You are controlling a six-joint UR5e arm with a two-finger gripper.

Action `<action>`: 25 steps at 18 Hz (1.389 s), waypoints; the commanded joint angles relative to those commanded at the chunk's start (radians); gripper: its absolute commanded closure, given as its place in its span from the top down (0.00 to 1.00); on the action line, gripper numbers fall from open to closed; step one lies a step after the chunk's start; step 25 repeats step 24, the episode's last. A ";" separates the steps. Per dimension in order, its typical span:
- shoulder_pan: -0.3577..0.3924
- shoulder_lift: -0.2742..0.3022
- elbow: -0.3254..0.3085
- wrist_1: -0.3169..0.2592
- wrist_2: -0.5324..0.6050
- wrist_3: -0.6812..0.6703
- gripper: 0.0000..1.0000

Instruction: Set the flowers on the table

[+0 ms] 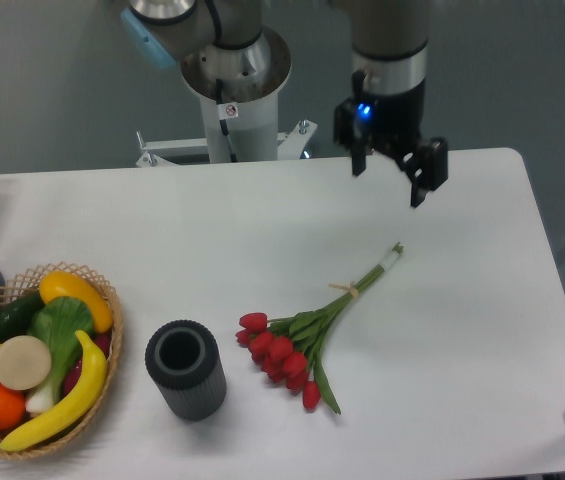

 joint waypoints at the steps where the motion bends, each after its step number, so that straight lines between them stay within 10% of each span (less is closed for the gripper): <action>1: 0.000 0.002 0.000 -0.002 0.000 0.018 1.00; 25: 0.029 -0.008 0.035 -0.031 -0.080 0.100 1.00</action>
